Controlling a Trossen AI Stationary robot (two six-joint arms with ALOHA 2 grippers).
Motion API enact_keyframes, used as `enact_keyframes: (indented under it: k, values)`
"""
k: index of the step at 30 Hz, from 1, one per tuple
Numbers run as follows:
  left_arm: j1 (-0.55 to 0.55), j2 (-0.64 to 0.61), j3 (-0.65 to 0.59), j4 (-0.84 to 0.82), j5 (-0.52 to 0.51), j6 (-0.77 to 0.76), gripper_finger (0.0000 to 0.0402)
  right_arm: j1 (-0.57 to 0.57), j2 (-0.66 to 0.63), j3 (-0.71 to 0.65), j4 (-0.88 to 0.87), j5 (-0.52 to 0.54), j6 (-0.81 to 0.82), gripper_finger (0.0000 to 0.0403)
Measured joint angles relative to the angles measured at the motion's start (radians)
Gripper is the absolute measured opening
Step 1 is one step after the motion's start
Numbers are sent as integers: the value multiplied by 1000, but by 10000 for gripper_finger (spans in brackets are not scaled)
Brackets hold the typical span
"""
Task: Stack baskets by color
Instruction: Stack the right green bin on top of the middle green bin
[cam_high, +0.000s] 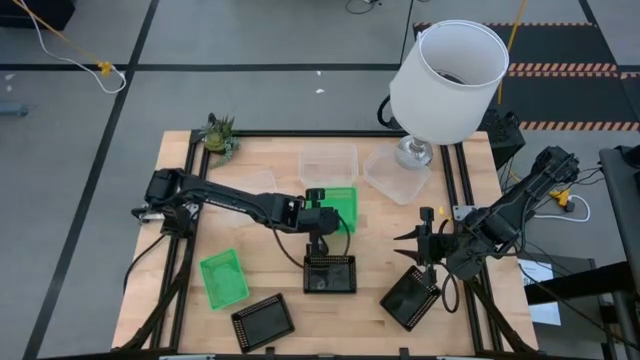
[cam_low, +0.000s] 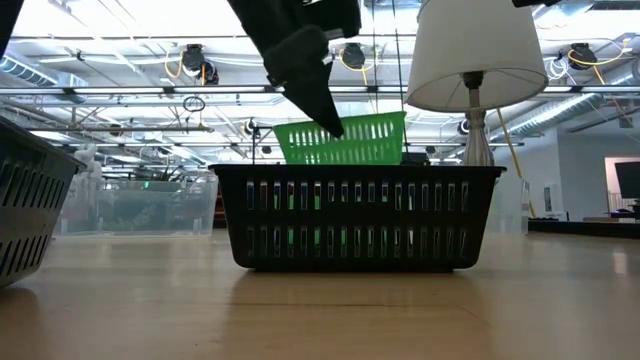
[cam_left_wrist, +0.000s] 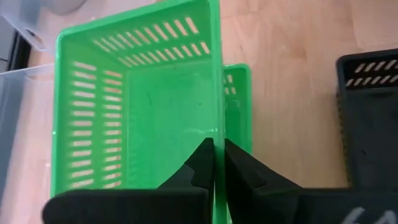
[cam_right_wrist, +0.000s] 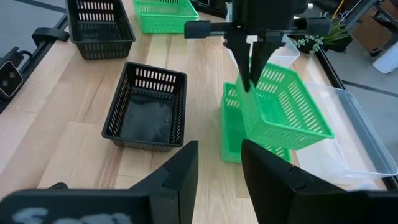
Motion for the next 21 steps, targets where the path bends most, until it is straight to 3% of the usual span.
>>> enact_keyframes:
  k: [4,12,21]
  values:
    - [-1,14,0,10,33,10,8,0,0,0,0,0,0,115]
    - [4,64,-2,9,36,32,33,0,0,0,3,-2,0,115]
    - [15,60,0,-19,32,13,8,0,0,0,3,-4,0,115]
